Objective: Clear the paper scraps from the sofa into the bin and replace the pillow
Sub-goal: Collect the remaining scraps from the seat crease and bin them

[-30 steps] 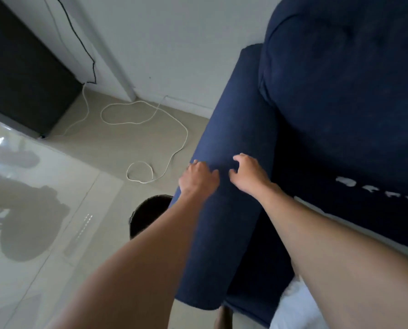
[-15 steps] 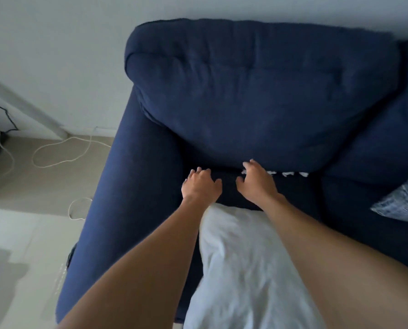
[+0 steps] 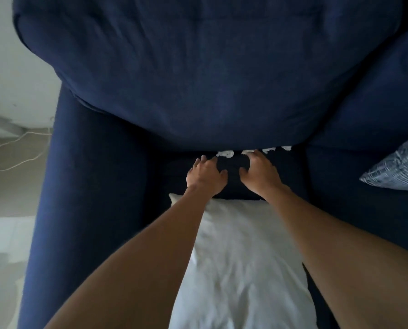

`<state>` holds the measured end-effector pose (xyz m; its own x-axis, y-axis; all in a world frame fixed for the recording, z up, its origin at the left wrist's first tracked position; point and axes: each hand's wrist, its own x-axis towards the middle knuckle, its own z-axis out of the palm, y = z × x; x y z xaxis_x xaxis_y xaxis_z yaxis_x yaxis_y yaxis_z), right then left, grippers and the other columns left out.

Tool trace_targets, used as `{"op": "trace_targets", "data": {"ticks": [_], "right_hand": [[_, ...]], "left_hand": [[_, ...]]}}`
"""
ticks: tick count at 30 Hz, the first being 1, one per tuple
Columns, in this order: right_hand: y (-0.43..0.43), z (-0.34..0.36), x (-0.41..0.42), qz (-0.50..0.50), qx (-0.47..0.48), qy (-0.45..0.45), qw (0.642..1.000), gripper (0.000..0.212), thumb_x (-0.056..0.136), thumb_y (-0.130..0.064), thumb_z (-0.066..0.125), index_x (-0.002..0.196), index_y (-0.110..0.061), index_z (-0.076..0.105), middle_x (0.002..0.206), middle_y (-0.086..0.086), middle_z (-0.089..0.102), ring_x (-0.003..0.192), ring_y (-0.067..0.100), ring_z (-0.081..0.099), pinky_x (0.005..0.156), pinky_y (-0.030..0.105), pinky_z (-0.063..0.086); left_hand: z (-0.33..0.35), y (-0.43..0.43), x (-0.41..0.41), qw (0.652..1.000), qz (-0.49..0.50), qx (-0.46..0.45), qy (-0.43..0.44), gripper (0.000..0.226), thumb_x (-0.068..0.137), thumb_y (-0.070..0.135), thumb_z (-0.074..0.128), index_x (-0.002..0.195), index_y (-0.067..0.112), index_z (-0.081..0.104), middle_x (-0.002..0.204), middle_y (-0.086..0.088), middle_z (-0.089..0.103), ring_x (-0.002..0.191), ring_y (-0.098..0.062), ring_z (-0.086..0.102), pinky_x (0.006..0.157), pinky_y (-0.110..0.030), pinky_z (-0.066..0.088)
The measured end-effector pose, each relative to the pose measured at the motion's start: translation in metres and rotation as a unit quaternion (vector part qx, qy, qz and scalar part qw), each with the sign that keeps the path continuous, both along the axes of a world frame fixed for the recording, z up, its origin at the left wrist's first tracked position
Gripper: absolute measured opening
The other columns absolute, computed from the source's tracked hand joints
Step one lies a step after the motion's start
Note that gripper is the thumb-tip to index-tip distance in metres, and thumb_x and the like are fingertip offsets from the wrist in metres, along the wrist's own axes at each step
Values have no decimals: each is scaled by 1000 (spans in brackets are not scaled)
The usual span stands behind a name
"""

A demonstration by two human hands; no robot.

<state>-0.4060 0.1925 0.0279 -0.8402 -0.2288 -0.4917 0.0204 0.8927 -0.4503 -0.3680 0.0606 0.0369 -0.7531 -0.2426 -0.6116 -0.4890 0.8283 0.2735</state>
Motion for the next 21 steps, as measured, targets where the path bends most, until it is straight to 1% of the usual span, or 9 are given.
{"op": "trace_targets", "data": {"ticks": [2,3,5,7,11,16,21], "right_hand": [[2,-18,0,-22,-2,-18,1000,39,90,-18,55,126,-4,50,133,11,49,121,34,51,94,43,43],[3,-28,2,-31,2,-30,999,42,90,-19,55,129,-5,48,138,12,46,125,34,49,97,44,43],[2,-46,4,-45,10,-60,997,50,92,-20,54,137,-6,40,152,14,32,136,34,39,106,46,38],[3,-63,3,-50,13,-78,996,56,92,-19,54,143,-8,34,159,15,19,142,33,31,111,46,36],[2,-90,-13,-50,9,-87,995,67,90,-16,55,149,-16,24,161,14,9,142,35,30,109,49,38],[-1,-118,-34,-47,7,-88,995,71,89,-15,56,150,-24,23,161,15,4,144,37,25,110,52,35],[-4,-136,-41,-61,8,-119,991,75,89,-12,51,151,-33,16,162,11,-9,141,39,26,110,51,36]], "left_hand": [[-20,-2,-6,1000,-6,4,-14,55,95,39,47,144,18,37,152,-9,34,140,-29,32,107,-45,36],[-31,-2,-8,1000,-9,7,-21,55,95,39,47,145,18,36,153,-9,33,140,-29,32,107,-45,36],[-50,-4,-11,999,-12,13,-36,59,96,39,47,149,20,30,157,-9,27,144,-30,27,109,-46,34],[-68,-4,-15,999,-18,18,-48,62,96,39,47,152,22,24,160,-10,21,146,-30,22,112,-46,32],[-96,-2,-31,997,-39,31,-52,65,97,36,48,154,27,18,161,-12,15,147,-32,20,113,-48,31],[-125,3,-53,997,-61,51,-18,64,95,31,49,152,35,19,161,-11,14,145,-33,24,110,-51,37],[-150,3,-70,994,-50,84,-43,65,95,27,49,151,37,19,161,-12,13,147,-32,17,112,-50,35]]}}
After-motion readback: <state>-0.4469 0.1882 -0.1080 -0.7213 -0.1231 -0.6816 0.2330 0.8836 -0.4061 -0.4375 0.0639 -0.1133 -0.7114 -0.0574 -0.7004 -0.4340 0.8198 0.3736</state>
